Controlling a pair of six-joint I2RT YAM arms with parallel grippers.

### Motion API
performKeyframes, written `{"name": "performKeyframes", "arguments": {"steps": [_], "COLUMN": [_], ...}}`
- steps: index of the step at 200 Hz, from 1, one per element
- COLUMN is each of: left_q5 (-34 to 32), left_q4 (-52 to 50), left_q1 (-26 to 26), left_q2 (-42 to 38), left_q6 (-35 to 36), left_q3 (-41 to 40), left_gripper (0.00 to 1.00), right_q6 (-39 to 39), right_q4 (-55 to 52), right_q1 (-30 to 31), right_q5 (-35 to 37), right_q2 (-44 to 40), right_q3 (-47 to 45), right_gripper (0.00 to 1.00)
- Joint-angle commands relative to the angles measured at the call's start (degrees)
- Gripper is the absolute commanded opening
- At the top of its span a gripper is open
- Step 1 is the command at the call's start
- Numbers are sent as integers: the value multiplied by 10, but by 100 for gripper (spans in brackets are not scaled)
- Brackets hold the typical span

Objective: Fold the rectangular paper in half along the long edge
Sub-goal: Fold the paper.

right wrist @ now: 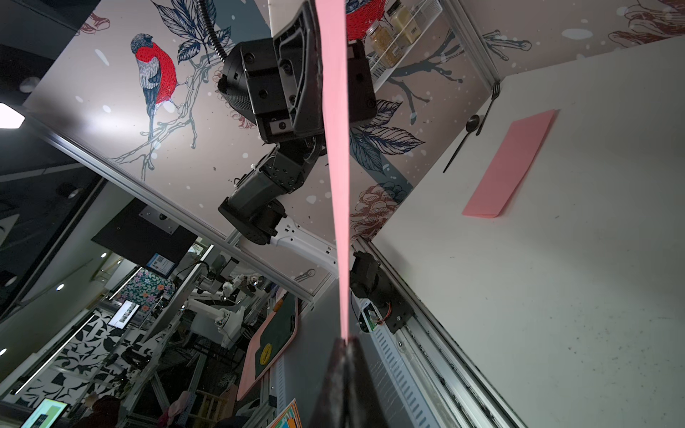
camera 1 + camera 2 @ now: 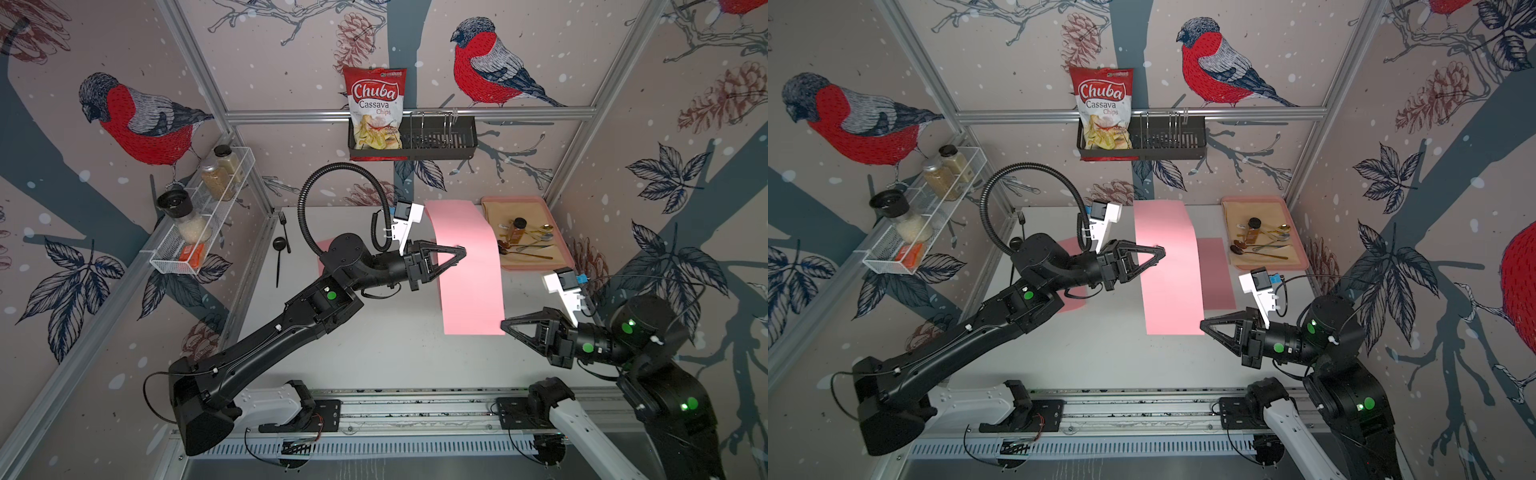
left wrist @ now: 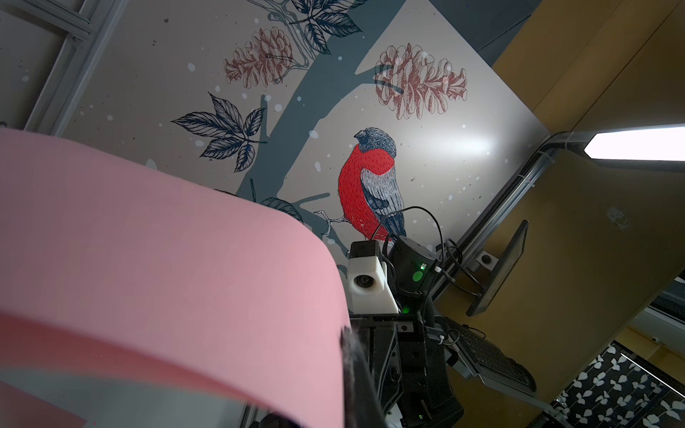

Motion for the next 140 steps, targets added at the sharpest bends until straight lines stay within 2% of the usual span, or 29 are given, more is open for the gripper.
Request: {"name": "performKeyframes", "arguments": {"steps": [1, 7, 26, 34, 44, 55, 60, 69, 81, 92, 104, 114, 119, 129, 140], "left_q5": [6, 7, 7, 7, 8, 7, 8, 8, 10, 9, 10, 12, 11, 11, 12], "left_q4": [19, 20, 20, 20, 20, 20, 20, 20, 20, 22, 22, 22, 22, 22, 24], "left_q1": [3, 2, 3, 4, 3, 5, 5, 5, 6, 8, 8, 8, 8, 8, 8], "left_q2": [-2, -2, -2, -2, -2, -3, -3, -2, -2, -1, 0, 0, 0, 1, 1], "left_q6": [7, 7, 6, 6, 6, 6, 6, 6, 6, 6, 5, 5, 5, 5, 4], "left_q3": [3, 4, 4, 4, 4, 3, 4, 5, 5, 5, 5, 5, 5, 5, 5], "left_gripper": [0, 0, 0, 0, 0, 0, 0, 0, 0, 0, 0, 0, 0, 0, 0], "right_q6": [-6, -9, -11, -12, -11, -13, -13, -14, -15, -15, -16, -18, -19, -18, -19], "right_q4": [-18, -21, -22, -24, -25, -31, -33, -34, -34, -36, -40, -47, -48, -49, -49], "right_q1": [1, 1, 1, 2, 2, 3, 2, 4, 4, 4, 4, 6, 7, 6, 7], "right_q5": [13, 15, 11, 10, 10, 16, 18, 17, 16, 13, 16, 23, 23, 23, 23], "right_q2": [-2, -2, -3, -4, -4, -3, -3, -3, -5, -6, -6, -5, -5, -6, -7], "right_q3": [4, 4, 4, 6, 7, 9, 8, 7, 7, 10, 13, 14, 13, 11, 11], "right_gripper": [21, 20, 4, 1, 2, 17, 20, 18, 5, 0, 2, 17, 20, 18, 6]}}
